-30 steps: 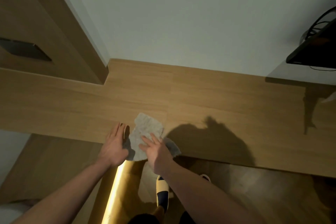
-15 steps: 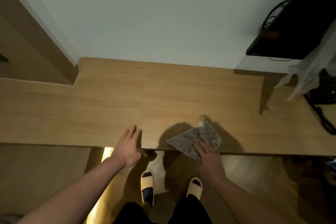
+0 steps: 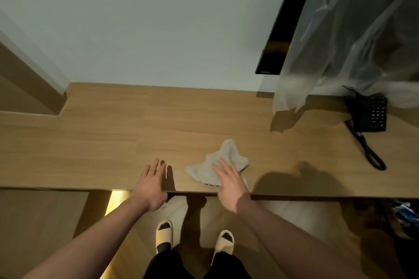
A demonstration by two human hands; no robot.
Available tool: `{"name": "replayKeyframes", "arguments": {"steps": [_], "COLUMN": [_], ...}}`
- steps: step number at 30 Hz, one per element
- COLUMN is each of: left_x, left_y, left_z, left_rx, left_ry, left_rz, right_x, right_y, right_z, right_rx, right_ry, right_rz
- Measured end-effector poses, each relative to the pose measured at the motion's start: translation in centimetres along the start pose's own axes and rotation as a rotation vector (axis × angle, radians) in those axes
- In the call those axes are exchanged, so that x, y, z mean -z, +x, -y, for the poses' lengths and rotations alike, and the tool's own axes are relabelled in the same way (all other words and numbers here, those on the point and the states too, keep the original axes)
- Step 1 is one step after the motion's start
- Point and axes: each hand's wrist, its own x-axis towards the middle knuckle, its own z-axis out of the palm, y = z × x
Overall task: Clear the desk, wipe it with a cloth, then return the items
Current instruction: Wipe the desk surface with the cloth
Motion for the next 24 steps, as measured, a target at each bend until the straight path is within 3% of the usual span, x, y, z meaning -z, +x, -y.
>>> {"name": "replayKeyframes", "arguments": {"steps": [3,7,11,17,21,24], "left_x": [-1.0,-2.1,-3.0,-4.5,-5.6,-6.3], "left_y": [-0.2,-0.3,1.5,5.1,5.6,5.1], "left_z": [-2.4,-5.1,-7.1,-10.8,-13.0,-14.1], "left_rx": [-0.009,-0.075,-0.098,-0.172,-0.198,-0.196], "left_ry": [-0.01,0.079,0.122,0.165,0.199,0.236], "left_rz": [-0.012,0.005,0.06,0.148,0.228,0.288], "right_x": [-0.9,-1.7,-1.0,3.0,6.5,8.5], "right_y": [1.0,0.4,-1.0,-3.9,-5.8,-6.0], "right_z": [2.4,0.5,-5.1,-15.8,-22.7,-24.6], "right_rx": [0.093,0.069,0.049,-0.142,-0.439,-0.609], "right_ry": [-0.06,-0.096,-0.075,-0.064,-0.002,0.2], "right_rz": [0.149,0.267,0.207,0.096,-0.006,-0.128]}}
